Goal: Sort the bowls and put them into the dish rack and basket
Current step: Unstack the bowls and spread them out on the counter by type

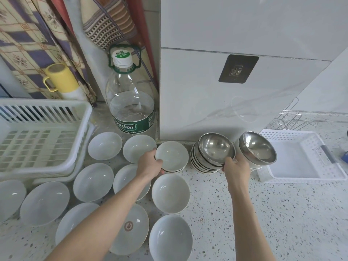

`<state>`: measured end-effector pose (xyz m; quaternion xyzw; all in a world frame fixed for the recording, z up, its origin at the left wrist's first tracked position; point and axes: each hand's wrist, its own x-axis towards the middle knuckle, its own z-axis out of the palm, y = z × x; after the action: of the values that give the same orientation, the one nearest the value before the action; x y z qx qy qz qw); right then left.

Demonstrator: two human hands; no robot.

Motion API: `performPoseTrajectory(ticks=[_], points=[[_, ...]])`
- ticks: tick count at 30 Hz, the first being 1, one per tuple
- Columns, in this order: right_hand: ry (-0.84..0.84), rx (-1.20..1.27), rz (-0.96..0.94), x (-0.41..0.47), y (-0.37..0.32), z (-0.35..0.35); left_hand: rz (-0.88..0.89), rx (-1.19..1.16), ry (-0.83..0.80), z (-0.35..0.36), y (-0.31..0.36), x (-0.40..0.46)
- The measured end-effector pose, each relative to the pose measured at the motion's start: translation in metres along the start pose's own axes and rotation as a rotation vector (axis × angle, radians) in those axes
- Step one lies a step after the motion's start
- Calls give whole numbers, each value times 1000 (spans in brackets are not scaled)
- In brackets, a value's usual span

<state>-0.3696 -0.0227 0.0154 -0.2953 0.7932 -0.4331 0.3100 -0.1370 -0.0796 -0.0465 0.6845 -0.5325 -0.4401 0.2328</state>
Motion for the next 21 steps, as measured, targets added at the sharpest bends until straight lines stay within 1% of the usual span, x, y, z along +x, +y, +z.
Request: performPoseTrajectory(ticks=[4, 11, 16, 21], points=[[-13, 29, -9, -1, 1, 0, 28, -84, 15, -2, 1, -2], [-36, 89, -4, -3, -1, 0, 44, -158, 33, -16, 20, -10], [-1, 102, 18, -9, -11, -3, 82, -229, 83, -32, 24, -30], [37, 182, -92, -26, -19, -10, 75, -305, 137, -41, 17, -60]])
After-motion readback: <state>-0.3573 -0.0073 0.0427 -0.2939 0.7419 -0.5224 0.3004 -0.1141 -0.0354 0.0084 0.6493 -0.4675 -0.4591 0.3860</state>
